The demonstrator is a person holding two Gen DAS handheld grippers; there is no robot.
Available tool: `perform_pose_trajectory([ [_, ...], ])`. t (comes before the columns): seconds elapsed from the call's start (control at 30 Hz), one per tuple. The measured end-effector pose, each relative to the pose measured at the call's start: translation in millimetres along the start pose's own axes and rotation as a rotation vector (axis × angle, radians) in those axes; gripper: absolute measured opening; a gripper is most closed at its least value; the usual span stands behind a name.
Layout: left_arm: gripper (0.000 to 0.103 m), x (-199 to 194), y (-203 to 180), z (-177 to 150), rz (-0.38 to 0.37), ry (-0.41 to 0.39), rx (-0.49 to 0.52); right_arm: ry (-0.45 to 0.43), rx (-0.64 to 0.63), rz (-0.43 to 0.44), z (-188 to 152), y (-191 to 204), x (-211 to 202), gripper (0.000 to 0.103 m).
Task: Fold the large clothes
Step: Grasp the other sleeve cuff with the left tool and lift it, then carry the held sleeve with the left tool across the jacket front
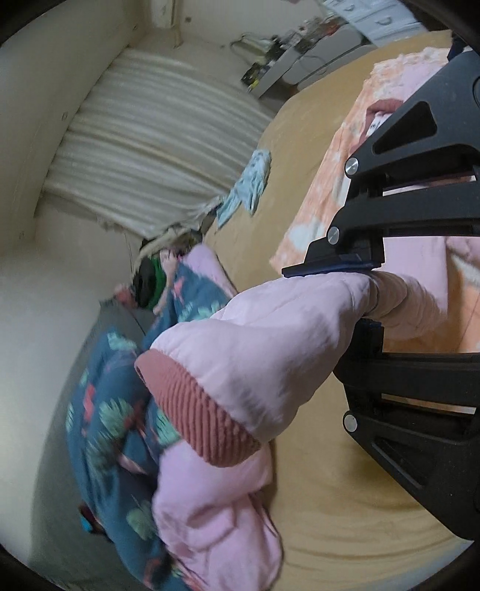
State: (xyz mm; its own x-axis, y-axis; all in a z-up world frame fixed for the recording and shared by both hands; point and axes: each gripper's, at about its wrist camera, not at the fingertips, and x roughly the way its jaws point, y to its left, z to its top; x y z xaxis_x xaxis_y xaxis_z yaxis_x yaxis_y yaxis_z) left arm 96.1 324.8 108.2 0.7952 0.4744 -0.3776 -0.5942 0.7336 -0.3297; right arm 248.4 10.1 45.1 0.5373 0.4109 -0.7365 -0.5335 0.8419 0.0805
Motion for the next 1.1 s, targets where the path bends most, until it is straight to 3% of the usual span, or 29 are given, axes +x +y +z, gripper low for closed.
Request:
perform_pose_trajectory([
  [0.37,0.01,-26,-75,8,-0.073,-0.033,0.13,-0.048,0.048,-0.008,-26,-38,-37,0.099],
  [1.1,0.01,-33,-183,-12,-0.202,-0.013,0.285,-0.21,0.053,-0.022,-27,-104,-75,0.099],
])
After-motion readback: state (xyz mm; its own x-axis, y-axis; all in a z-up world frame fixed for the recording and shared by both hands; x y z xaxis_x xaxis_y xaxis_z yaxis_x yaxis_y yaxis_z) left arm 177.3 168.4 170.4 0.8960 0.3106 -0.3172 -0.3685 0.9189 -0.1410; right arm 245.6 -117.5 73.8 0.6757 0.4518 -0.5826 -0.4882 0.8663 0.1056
